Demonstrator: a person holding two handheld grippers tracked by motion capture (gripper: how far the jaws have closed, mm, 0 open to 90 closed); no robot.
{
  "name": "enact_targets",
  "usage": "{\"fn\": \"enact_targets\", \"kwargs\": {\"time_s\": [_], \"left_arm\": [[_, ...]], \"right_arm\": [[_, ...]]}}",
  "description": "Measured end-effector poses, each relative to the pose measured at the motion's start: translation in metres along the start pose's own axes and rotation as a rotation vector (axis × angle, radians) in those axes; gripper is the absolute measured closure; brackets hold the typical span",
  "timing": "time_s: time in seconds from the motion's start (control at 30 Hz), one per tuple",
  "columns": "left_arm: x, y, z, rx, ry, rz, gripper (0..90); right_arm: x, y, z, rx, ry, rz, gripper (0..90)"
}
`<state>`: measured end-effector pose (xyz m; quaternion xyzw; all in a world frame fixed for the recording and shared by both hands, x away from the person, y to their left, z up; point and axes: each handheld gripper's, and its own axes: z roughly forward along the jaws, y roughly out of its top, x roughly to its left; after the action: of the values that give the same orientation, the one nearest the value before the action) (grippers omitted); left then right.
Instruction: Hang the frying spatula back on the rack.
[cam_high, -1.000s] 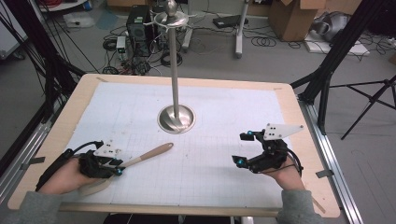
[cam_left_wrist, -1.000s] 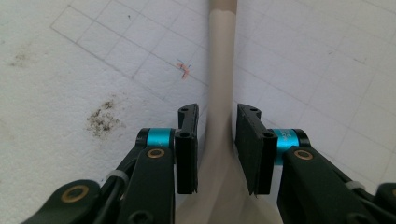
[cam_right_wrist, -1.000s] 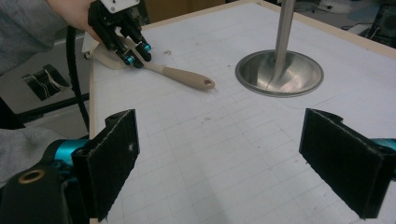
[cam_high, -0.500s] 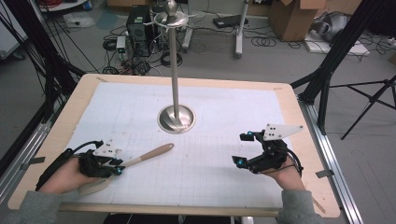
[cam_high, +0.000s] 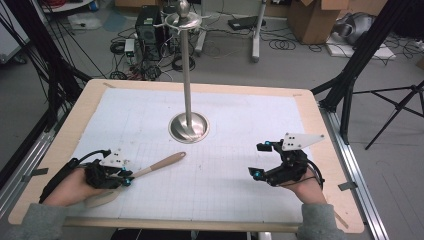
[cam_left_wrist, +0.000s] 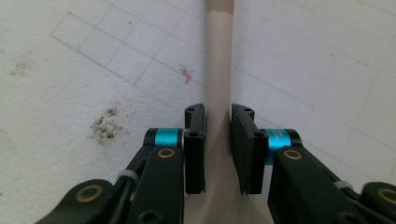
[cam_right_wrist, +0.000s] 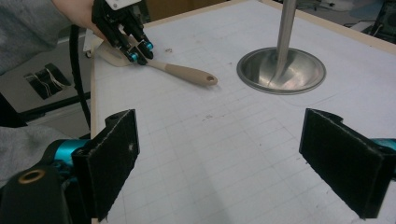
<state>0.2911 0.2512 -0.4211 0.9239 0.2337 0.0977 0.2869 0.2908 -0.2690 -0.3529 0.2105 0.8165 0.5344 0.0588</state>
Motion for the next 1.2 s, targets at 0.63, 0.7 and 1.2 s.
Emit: {"fn": "enact_targets", "kwargs": {"time_s": [0.63, 0.7, 1.2], "left_arm": [[0.007, -0.002, 0.001, -0.023, -0.016, -0.041, 76.0], [0.008, -0.002, 0.001, -0.022, -0.027, -0.055, 76.1], [0.011, 0.001, -0.008, -0.073, -0.043, -0.116, 76.2]], "right_arm": [[0.0, -0.001, 0.0, 0.004, -0.001, 0.001, 11.2], [0.0, -0.001, 0.001, 0.004, -0.001, -0.003, 11.2], [0.0, -0.002, -0.001, 0.003, -0.004, 0.0, 11.2]]}}
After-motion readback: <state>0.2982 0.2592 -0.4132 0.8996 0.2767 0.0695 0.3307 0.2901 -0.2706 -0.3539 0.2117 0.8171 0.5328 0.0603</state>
